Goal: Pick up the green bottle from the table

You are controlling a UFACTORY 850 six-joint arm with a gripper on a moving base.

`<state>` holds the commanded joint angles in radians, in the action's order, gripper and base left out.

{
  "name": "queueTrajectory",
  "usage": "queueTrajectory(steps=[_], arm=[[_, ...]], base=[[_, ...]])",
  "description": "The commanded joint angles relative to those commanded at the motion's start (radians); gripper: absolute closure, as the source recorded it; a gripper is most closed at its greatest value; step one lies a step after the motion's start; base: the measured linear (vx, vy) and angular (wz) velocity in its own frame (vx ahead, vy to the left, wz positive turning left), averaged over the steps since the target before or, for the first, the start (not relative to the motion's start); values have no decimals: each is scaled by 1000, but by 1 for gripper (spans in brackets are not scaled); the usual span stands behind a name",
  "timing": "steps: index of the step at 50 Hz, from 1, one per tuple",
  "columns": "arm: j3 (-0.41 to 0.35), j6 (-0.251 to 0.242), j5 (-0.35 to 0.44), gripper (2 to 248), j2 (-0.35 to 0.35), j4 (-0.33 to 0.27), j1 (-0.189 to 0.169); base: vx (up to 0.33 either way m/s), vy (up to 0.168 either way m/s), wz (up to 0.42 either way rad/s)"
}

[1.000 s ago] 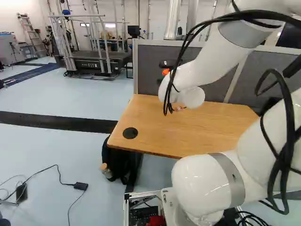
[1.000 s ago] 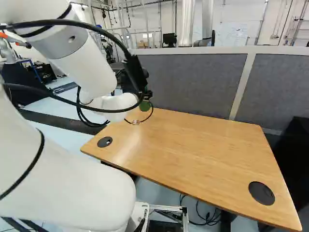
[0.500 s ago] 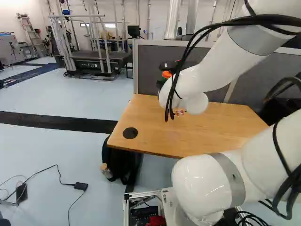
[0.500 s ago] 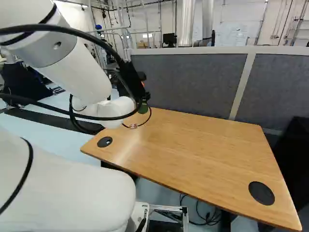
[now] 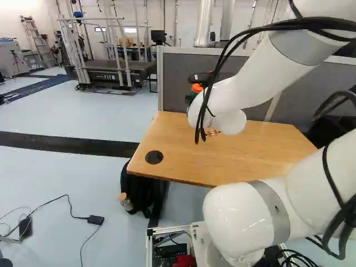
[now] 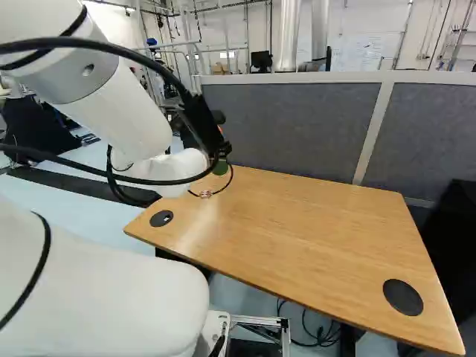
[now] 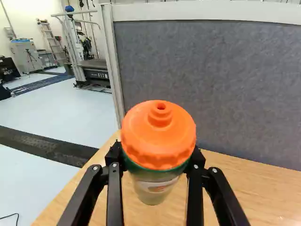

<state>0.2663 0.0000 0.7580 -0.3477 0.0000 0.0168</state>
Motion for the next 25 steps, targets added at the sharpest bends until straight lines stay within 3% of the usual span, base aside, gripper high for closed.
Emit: queueTrajectory(steps=[25], arm=[[-37,0,23,229,14,0,-3]], base=[[0,0,0]])
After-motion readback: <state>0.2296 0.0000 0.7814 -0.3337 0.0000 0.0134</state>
